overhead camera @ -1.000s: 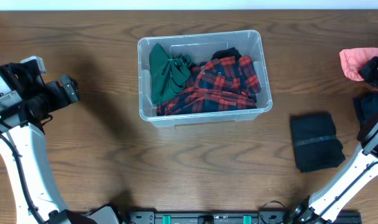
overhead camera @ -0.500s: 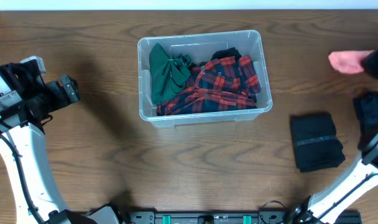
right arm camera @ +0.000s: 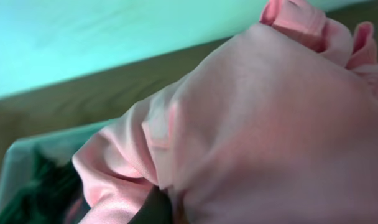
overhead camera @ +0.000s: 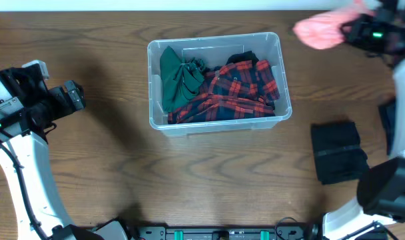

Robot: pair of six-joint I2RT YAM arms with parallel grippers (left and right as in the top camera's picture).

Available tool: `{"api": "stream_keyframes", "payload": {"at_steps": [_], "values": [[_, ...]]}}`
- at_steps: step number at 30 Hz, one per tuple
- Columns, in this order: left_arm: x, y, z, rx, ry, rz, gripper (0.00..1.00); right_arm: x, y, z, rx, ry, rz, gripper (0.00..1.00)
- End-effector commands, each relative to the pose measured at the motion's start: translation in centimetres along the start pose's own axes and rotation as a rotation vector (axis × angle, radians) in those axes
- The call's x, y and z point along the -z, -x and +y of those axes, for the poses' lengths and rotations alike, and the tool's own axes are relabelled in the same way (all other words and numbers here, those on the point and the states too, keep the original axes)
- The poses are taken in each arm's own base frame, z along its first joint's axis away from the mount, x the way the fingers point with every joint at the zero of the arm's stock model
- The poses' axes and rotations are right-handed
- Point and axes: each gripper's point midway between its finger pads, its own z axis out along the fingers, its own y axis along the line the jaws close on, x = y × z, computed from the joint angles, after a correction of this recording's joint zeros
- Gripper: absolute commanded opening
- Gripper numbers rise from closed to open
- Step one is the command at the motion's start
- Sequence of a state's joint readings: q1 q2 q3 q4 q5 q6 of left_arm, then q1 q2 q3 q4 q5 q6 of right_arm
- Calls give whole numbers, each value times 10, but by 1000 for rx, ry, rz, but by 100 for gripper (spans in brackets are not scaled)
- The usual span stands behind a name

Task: Pack container
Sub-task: 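Lift the pink garment and carry it over the bin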

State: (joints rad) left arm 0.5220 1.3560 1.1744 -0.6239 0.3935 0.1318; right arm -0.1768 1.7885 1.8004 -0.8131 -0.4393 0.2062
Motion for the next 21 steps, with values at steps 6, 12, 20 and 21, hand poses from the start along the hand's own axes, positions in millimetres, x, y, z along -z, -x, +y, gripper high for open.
{"api": "stream_keyframes", "payload": {"at_steps": [6, 12, 20, 21], "values": [[1, 2, 0, -8, -7, -5, 98, -21, -38, 103, 54, -103, -2, 1], [1, 2, 0, -8, -6, -5, 98, -27, -59, 143, 35, -237, -85, 1], [1, 2, 0, -8, -6, -5, 98, -51, -87, 158, -30, -350, -132, 1], [1, 2, 0, -8, -6, -5, 98, -58, -91, 158, -38, -356, -122, 1]]}}
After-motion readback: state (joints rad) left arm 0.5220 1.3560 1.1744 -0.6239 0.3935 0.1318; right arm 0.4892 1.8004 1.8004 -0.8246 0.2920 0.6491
